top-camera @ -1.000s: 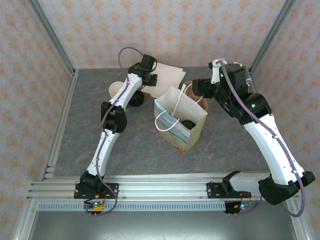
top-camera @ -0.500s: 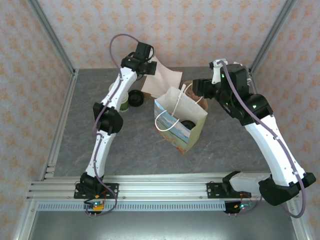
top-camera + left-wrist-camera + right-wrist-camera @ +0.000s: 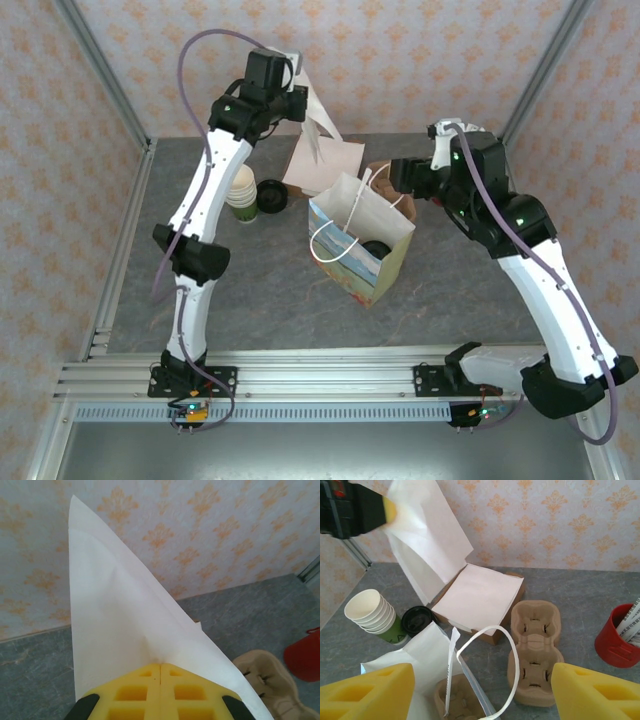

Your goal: Pack the takeout coffee

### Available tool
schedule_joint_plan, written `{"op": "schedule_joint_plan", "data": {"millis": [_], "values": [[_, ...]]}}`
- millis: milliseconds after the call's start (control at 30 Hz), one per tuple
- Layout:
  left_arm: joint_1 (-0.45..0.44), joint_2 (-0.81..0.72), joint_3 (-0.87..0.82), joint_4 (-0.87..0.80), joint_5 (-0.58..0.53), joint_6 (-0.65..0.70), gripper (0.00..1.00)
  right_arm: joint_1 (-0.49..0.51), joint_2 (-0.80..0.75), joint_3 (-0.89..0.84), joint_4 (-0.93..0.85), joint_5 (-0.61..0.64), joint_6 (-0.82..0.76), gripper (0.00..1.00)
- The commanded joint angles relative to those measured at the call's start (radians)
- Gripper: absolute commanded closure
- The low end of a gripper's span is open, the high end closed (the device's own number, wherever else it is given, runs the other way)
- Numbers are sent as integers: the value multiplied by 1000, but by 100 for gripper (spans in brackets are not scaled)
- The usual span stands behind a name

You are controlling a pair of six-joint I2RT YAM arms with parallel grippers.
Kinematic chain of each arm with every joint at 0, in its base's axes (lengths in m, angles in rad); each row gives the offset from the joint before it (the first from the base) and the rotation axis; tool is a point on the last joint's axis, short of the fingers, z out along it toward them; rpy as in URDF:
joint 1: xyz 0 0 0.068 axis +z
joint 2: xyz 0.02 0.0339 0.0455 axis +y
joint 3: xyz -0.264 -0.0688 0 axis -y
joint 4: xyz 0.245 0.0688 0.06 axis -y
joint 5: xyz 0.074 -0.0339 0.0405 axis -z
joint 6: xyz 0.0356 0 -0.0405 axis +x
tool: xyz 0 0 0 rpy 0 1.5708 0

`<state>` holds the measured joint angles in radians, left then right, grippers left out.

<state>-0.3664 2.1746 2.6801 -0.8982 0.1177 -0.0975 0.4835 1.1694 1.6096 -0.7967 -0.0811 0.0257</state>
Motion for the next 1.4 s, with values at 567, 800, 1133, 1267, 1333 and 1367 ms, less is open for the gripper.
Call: {"op": "schedule_joint_plan", "data": {"millis": [567,800,1133,1267,1333,1367], "values": [[-325,-642,-451,73,-147,-107,100,-30,-74,29,-50,234,2,27],[-417,-703,-637,136,-164,-198,100,-68,-92,12,-61,204,-11,25],[-486,-638,-638,159,-238,-277,100,-84,-118,-17,-67,182,-6,25],[-537,-639,-640,158,-273,-305,100,-88,-120,-21,-68,178,-6,25],[-569,-641,-634,163,-292,-306,100,-90,-120,-25,-66,174,-6,25],[-583,-638,-622,158,-301,-302,100,-89,-120,-26,-67,173,-7,25]]}}
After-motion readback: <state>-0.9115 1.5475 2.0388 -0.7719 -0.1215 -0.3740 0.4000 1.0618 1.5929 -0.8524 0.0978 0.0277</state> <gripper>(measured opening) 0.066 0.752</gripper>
